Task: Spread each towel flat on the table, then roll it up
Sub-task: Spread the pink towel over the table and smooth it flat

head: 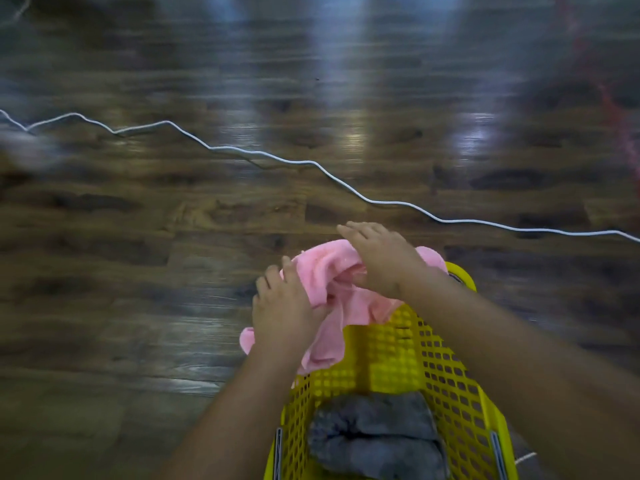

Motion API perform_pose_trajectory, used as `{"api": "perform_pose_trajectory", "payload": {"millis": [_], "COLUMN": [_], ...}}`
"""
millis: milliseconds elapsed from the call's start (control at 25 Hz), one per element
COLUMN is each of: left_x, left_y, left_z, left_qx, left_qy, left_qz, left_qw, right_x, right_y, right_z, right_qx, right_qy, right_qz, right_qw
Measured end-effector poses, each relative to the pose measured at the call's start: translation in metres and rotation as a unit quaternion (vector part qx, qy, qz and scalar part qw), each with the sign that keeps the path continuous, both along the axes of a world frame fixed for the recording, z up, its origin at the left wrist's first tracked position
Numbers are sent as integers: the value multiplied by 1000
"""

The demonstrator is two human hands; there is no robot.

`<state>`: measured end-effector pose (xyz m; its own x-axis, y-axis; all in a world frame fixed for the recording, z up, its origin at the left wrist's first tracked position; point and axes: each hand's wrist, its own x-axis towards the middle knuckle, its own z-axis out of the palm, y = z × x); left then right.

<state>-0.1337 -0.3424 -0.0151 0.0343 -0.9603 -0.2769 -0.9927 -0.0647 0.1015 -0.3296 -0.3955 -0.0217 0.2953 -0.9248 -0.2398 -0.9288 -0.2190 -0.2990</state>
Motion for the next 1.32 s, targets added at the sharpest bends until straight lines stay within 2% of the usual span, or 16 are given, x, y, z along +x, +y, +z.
{"api": "perform_pose_trajectory", "payload": {"millis": [80, 160, 320, 480, 560, 640, 720, 760, 840, 880, 920, 960, 1040, 1160, 1240, 1320], "left_x": [2, 8, 32, 56, 77, 99, 127, 145, 183, 199, 216, 232, 262, 315, 348, 372], "left_y": [3, 5, 17, 43, 64, 93, 134, 162, 217, 241, 272, 303, 356, 431, 476, 513], "left_z": [0, 12, 73, 179, 244, 317, 400, 447, 521, 548, 573, 595, 630, 676, 696, 706], "left_qx": [47, 37, -40, -49, -75, -125, -207, -239, -224, -208, -206, -222, -274, -356, -412, -444], "left_qy": [-5, 29, 197, 438, 518, 553, 545, 512, 315, 171, 51, -18, -74, -91, -55, 58], "left_qz": [10, 21, 91, 299, 370, 386, 321, 266, 145, 97, 63, 45, 50, 97, 134, 190], "left_qw": [999, 999, 975, 847, 768, 728, 747, 781, 911, 958, 975, 974, 958, 925, 900, 874], "right_x": [13, 15, 10, 22, 48, 82, 121, 142, 171, 179, 186, 196, 211, 247, 281, 298], "right_y": [0, 7, 21, 32, 45, 65, 93, 110, 140, 153, 170, 188, 226, 276, 306, 321], "right_z": [-9, -7, 50, 167, 245, 321, 403, 448, 532, 570, 605, 639, 683, 715, 734, 747], "right_qx": [57, 41, 28, 34, 36, 24, 33, 47, 55, 40, 18, -7, -89, -301, -388, -418], "right_qy": [59, 84, -162, -280, -291, -287, -306, -321, -324, -305, -280, -238, -98, 74, 96, 88], "right_qz": [42, 55, -54, -51, 9, 79, 139, 164, 194, 216, 254, 301, 408, 468, 440, 399], "right_qw": [996, 994, 985, 958, 956, 954, 941, 932, 924, 927, 926, 923, 903, 828, 804, 811]}}
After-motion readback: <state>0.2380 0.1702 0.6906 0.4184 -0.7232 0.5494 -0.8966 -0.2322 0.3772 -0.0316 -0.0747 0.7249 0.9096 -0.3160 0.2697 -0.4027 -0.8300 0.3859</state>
